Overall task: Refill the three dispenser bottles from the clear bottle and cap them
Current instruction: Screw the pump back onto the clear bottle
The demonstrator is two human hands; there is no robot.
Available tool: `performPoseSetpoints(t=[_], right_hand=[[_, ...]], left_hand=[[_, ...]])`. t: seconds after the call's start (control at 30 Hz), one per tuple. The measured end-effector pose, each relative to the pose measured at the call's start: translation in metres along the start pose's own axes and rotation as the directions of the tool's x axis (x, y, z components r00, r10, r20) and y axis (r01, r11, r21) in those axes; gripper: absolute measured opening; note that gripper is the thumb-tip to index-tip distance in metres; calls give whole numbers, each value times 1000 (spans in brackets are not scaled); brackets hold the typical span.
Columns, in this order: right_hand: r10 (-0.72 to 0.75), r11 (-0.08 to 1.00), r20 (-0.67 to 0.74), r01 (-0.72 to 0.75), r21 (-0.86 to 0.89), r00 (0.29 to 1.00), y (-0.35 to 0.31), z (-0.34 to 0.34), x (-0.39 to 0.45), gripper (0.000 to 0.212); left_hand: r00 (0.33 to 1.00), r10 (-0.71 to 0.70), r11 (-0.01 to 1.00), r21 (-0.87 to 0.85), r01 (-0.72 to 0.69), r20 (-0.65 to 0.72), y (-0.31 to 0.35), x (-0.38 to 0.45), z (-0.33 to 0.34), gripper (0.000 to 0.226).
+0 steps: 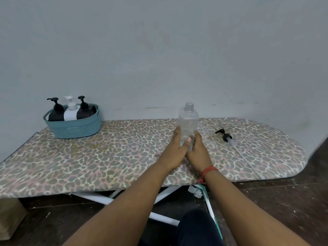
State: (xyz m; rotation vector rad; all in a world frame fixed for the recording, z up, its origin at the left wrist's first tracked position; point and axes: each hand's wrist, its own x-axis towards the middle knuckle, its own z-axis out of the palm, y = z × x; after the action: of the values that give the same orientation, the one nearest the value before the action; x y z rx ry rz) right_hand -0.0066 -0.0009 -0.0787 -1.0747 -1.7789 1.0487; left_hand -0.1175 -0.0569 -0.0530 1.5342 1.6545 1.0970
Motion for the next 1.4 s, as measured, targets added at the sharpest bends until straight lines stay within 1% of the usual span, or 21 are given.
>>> performPoseSetpoints(t=[0.1,0.23,0.33,0.37,0.43,0.5,0.6,0.67,0.77,0.8,0.9,1.0,1.07,1.13,1.2,1.27,1.3,1.33,1.37,1.4], right_hand=[[-17,1000,-18,17,12,1000,-8,17,0,54],[-51,998,0,51,30,999,-23,47,4,44],[-78,996,17,77,36,997,-36,74,6,42],[-88,996,23,87,35,996,-39,82,5,42],[-110,994,41,108,34,993,-42,98,4,49],[-118,993,46,117,20,992,-41,111,-1,57],[-113,992,21,114,-62,993,-35,122,-5,65],[-111,989,18,112,-92,994,-32,123,-5,69],[-100,992,37,102,-77,994,-30,121,-5,75],[-94,993,42,97,-67,995,-31,120,-4,75],[-57,998,52,58,-4,997,-32,117,-4,67],[8,995,98,-17,95,995,-27,102,0,73],[54,991,54,-61,122,997,-22,80,9,73],[97,989,-65,-89,115,993,-18,51,22,64],[96,995,-203,-91,35,975,-13,15,37,51],[34,984,-326,-89,-155,945,-3,-23,51,41],[-20,952,-370,-94,-290,929,3,-42,57,38],[-85,890,-386,-104,-443,919,10,-60,62,37],[-131,799,-369,-123,-589,920,18,-76,68,37],[-129,705,-335,-152,-693,933,27,-90,72,38]], left_hand=[[1000,6,1000,7,-6,-28,-6,1,-14,74],[996,7,1000,-1,-7,-85,-18,-5,-42,74],[990,18,1000,-3,-19,-136,-26,-15,-65,73],[987,26,1000,-11,-28,-156,-30,-19,-72,69],[983,28,999,-16,-32,-182,-37,-26,-85,61],[981,9,1000,-9,-11,-196,-44,-33,-94,60],[976,12,1000,-13,-15,-217,-53,-41,-101,58],[977,12,999,-26,-18,-213,-56,-43,-99,64],[980,-7,1000,-16,4,-200,-60,-41,-93,78],[977,-16,1000,-10,14,-211,-62,-40,-91,80],[970,-46,999,-1,47,-240,-71,-35,-91,79],[962,-65,997,14,71,-265,-78,-33,-92,80],[965,-66,996,35,77,-254,-81,-32,-92,82],[967,-70,996,38,81,-245,-83,-32,-92,83],[967,-77,996,27,86,-242,-85,-31,-91,84],[966,-85,996,13,91,-243,-85,-31,-91,85],[966,-89,996,5,93,-243,-84,-31,-91,85],[965,-95,995,-6,96,-244,-84,-31,-91,86],[964,-100,995,-18,99,-245,-83,-31,-90,86],[963,-106,994,-27,102,-246,-83,-31,-90,86]])
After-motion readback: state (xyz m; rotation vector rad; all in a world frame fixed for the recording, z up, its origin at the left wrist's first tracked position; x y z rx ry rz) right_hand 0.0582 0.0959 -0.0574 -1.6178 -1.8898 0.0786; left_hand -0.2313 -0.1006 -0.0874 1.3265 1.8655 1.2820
